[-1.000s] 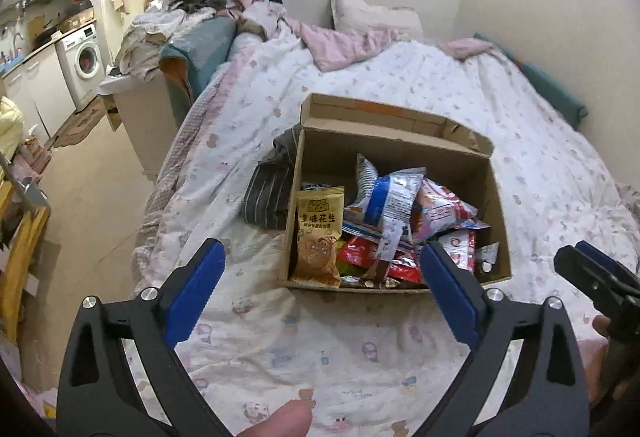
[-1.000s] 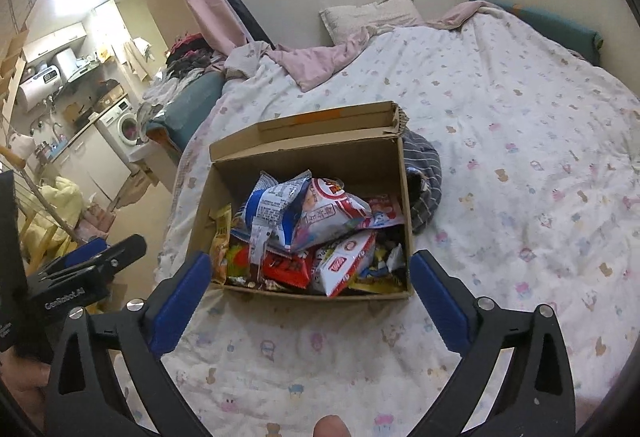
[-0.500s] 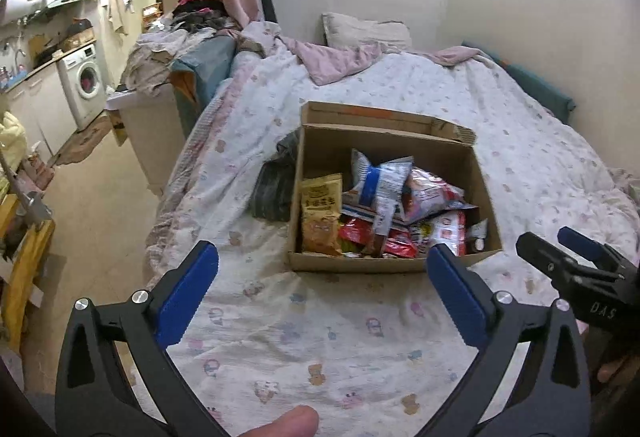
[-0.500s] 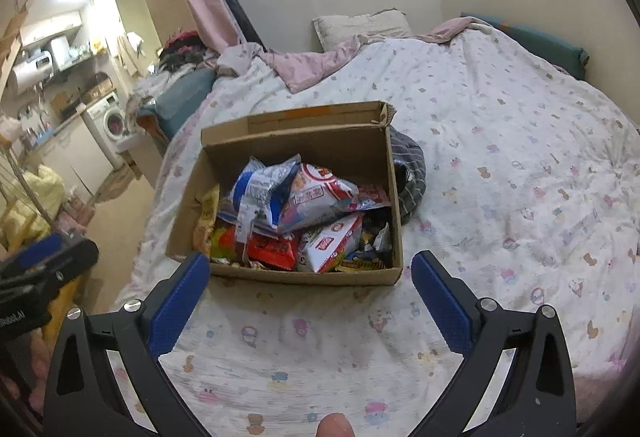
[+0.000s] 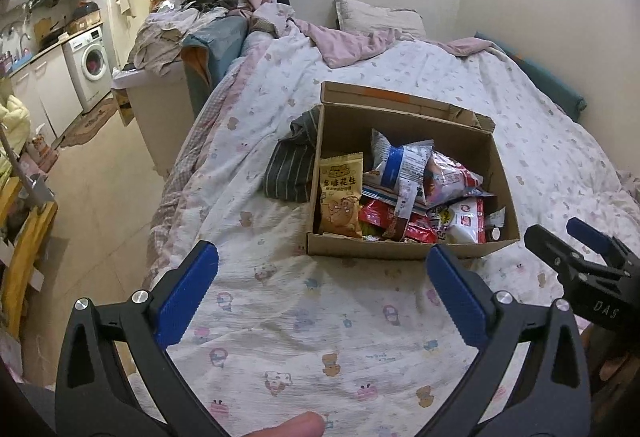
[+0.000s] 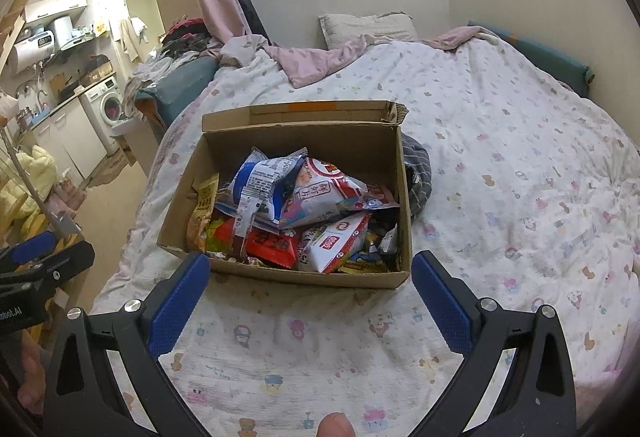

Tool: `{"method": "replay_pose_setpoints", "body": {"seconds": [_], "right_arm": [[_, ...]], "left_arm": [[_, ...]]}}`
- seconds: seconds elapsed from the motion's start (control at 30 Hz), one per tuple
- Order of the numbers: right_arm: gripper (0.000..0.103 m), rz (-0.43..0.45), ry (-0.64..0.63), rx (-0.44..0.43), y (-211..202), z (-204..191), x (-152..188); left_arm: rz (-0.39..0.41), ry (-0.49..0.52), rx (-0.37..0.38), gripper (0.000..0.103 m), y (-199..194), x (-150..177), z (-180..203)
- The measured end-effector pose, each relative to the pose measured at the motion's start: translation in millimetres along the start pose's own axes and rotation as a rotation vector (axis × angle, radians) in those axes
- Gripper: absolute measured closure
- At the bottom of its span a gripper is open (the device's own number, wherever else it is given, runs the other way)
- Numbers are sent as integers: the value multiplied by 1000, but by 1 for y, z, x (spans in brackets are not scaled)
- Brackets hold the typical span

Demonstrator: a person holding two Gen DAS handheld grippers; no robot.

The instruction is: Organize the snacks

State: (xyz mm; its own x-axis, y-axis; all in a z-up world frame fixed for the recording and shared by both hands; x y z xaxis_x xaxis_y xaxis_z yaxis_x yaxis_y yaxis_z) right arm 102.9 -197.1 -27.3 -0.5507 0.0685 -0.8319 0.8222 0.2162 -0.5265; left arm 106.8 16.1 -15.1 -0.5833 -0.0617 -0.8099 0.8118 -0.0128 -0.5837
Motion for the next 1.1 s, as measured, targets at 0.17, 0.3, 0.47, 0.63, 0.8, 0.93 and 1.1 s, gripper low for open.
{"method": "replay_pose_setpoints", "body": {"seconds": [0.17,0.3,0.47,0.63,0.8,0.93,1.1], "right_arm": [[0,-2,2,1,0,0,0],[0,-2,7,6,1,0,0],[0,-3,8,8,2,2,0],[0,0,-2,8,1,3,1],[0,1,-15,8,0,2,2],[0,2,-16,9,0,1,2],[0,1,-19,11,0,1,2]], "left_arm": [[-1,-1,1,0,0,-1,0],[0,3,0,0,1,-1,0],[1,2,-1,0,1,-1,1],[0,-2,-3,0,1,-1,1],[0,-1,-3,0,2,-1,0],[-1,-3,-2,0,2,-1,0],[-1,-1,-3,0,2,-1,0]]}}
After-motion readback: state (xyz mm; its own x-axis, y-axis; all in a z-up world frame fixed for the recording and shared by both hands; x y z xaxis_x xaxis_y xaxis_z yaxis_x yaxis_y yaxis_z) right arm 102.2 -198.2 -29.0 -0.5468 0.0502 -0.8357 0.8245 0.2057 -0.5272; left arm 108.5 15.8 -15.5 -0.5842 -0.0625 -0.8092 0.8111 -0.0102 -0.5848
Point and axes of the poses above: each gripper's, at about its wrist camera, not at the fingertips, and y roughly the way its jaws point, z to its right, x to its underside, the point moved 4 cm from there along y, roughly the way its jaws point, and after that the axes turned 8 degrees about z, right-handed, at the moved point
